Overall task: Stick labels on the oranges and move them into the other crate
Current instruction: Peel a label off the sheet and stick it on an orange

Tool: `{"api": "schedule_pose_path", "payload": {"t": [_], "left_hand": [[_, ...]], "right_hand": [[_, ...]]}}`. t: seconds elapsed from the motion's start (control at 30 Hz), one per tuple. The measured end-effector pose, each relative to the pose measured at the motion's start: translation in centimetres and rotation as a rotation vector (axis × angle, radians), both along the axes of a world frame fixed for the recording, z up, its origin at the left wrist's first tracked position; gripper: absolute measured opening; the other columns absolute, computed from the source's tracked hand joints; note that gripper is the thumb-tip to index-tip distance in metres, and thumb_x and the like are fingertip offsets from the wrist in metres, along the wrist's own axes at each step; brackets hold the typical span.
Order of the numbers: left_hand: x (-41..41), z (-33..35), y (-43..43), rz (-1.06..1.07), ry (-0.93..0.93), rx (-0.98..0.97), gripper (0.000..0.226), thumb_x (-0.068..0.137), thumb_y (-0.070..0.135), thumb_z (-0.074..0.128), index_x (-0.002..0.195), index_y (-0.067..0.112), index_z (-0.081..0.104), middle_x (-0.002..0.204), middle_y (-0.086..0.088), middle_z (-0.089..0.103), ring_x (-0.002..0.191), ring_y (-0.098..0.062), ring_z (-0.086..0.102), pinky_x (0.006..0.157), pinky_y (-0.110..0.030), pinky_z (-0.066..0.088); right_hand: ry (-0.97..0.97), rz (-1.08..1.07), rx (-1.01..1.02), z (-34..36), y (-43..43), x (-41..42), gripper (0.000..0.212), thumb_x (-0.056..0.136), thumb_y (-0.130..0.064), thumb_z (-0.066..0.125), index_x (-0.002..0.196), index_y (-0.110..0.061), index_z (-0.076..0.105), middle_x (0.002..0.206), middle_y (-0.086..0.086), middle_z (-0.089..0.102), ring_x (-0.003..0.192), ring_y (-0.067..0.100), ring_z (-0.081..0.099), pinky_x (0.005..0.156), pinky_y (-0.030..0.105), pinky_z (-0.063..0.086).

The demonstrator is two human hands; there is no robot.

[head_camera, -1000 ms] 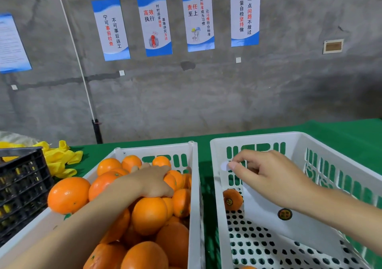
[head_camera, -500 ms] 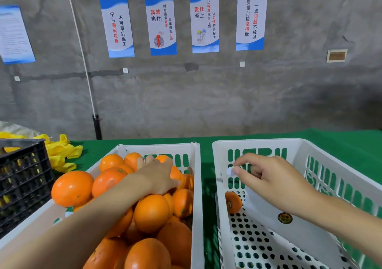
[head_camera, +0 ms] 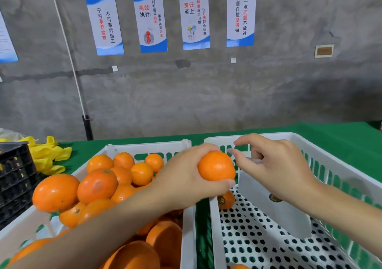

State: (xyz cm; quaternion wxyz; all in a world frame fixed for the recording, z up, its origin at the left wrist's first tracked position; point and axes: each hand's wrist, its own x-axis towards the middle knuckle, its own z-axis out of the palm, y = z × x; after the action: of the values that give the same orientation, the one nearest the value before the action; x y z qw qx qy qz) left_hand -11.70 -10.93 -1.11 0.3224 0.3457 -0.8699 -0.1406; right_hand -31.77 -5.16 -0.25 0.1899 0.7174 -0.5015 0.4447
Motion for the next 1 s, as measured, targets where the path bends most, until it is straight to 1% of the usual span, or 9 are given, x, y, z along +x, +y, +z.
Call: {"api": "schedule_pose_path", "payload": {"t": [0.07,0.13,0.2,0.33,0.47,0.67,0.8,0.93,1.0], "left_hand": [[-0.1,-0.2,0.4,-0.034,-0.08,0.023,0.062,0.065,0.076,0.069,0.119,0.055,0.048,0.112,0.024,0.058,0.099,0.001,0.06,0.084,-0.033,0.056],[-0.1,-0.4,0.6,-0.052,-0.188,0.023,0.064,0.068,0.073,0.072,0.122,0.054,0.046,0.113,0.023,0.053,0.101,0.0,0.057,0.086,-0.033,0.054],[0.0,-0.6,0.5,-0.054,-0.232,0.032,0.061,0.069,0.07,0.074,0.12,0.053,0.045,0.112,0.022,0.05,0.1,-0.001,0.055,0.085,-0.03,0.052],[0.0,-0.9,0.0,-0.013,-0.261,0.017,0.069,0.067,0.075,0.072,0.125,0.048,0.045,0.113,0.022,0.049,0.1,-0.001,0.054,0.085,-0.027,0.052],[0.0,-1.2,-0.1,-0.007,-0.24,0.038,0.069,0.061,0.081,0.067,0.121,0.053,0.045,0.111,0.024,0.049,0.098,0.003,0.053,0.082,-0.021,0.051],[0.0,-1.2,-0.1,-0.015,-0.237,0.05,0.065,0.062,0.08,0.066,0.119,0.054,0.046,0.109,0.024,0.049,0.098,0.003,0.053,0.083,-0.025,0.053],[0.0,-1.1,0.1,-0.019,-0.197,0.062,0.063,0.06,0.079,0.065,0.115,0.053,0.05,0.108,0.022,0.052,0.096,0.0,0.057,0.083,-0.03,0.056],[-0.1,-1.2,0.1,-0.005,-0.191,0.053,0.069,0.06,0.081,0.063,0.12,0.052,0.049,0.111,0.022,0.051,0.099,-0.002,0.056,0.085,-0.032,0.056],[0.0,-1.2,0.0,-0.006,-0.18,0.055,0.068,0.062,0.078,0.067,0.122,0.053,0.047,0.113,0.023,0.05,0.101,0.0,0.055,0.087,-0.032,0.055]], "right_hand": [[0.071,0.024,-0.033,0.2,0.3,0.1,0.019,0.086,-0.037,0.069,0.093,-0.02,0.075,0.047,-0.016,0.033,0.041,0.009,0.036,0.048,0.019,0.029],[0.161,0.065,-0.047,0.1,0.4,0.2,0.028,0.086,-0.041,0.057,0.091,-0.021,0.076,0.047,-0.014,0.048,0.039,0.01,0.045,0.046,0.018,0.032],[0.238,0.093,-0.065,0.0,0.4,0.1,0.031,0.086,-0.042,0.053,0.089,-0.022,0.077,0.05,-0.012,0.06,0.041,0.012,0.055,0.043,0.02,0.037],[0.3,0.117,-0.082,0.2,0.6,-0.2,0.027,0.088,-0.04,0.057,0.089,-0.023,0.077,0.055,-0.01,0.065,0.043,0.014,0.058,0.04,0.026,0.044],[0.382,0.154,-0.03,0.3,0.7,-0.1,0.013,0.084,-0.033,0.068,0.089,-0.026,0.078,0.061,-0.01,0.069,0.047,0.013,0.062,0.039,0.029,0.046],[0.331,0.281,0.082,0.2,0.7,-0.2,0.016,0.087,-0.029,0.067,0.097,-0.027,0.08,0.077,-0.013,0.076,0.06,0.008,0.068,0.051,0.029,0.053],[0.287,0.313,0.203,0.1,0.8,-0.3,0.032,0.088,-0.04,0.057,0.109,-0.026,0.076,0.066,-0.01,0.073,0.047,0.006,0.058,0.05,0.018,0.046],[0.262,0.334,0.208,0.2,0.9,-0.4,0.032,0.088,-0.04,0.051,0.095,-0.028,0.08,0.055,-0.005,0.065,0.045,0.011,0.054,0.047,0.028,0.045],[0.234,0.293,0.17,0.3,0.8,-0.4,0.032,0.088,-0.039,0.05,0.1,-0.031,0.078,0.046,-0.011,0.05,0.042,0.005,0.046,0.045,0.023,0.042]]}}
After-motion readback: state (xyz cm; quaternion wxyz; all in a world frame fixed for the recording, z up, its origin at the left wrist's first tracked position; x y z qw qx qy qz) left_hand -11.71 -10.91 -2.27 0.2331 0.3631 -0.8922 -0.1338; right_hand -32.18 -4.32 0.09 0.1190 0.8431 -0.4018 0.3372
